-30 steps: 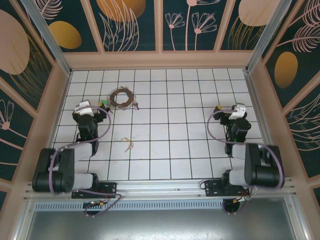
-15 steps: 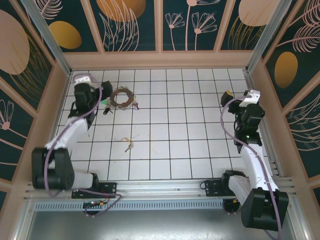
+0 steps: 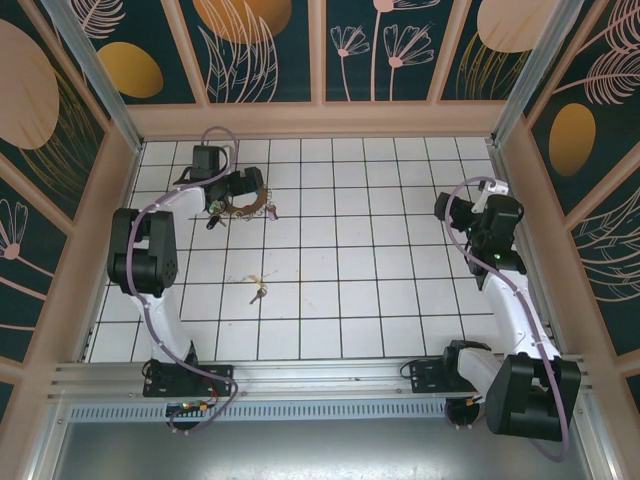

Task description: Put the keys on the keyring

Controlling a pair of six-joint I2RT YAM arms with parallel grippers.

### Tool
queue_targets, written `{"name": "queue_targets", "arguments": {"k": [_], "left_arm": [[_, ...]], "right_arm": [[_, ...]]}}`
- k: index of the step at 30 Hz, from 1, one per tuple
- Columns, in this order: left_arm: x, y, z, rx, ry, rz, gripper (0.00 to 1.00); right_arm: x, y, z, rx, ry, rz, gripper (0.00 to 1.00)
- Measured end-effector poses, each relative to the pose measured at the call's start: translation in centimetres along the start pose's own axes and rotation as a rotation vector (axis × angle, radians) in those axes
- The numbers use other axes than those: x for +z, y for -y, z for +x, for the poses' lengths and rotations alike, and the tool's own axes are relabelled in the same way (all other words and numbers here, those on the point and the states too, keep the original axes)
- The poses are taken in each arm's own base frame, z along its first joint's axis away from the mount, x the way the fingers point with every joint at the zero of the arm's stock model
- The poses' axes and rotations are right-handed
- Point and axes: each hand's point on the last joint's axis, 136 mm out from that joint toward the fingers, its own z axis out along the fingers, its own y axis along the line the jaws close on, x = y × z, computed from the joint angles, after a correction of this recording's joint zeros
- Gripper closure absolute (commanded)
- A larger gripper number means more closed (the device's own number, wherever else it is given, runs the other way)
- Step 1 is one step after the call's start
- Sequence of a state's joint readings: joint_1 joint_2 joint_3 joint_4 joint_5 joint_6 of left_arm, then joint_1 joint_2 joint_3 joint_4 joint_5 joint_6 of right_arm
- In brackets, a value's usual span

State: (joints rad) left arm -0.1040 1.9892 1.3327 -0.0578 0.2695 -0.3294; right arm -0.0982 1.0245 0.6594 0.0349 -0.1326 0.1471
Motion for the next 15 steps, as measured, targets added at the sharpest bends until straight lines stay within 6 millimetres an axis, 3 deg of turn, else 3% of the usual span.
{"name": "queue_targets", "arguments": {"k": [7,15], "left_arm": [[2.6,0.5,1.6,-0.020,-0.086,0.071,0.01],[3.3,2.5,4.8,-0.005,-0.174,0.115,0.01]], "right_arm": [[0.0,-0.7,0.2,0.046,-0.014,-0.043,0.01],[0.6,-0.8,-0.5,0.125,-0.033,-0.036,0.01]]}}
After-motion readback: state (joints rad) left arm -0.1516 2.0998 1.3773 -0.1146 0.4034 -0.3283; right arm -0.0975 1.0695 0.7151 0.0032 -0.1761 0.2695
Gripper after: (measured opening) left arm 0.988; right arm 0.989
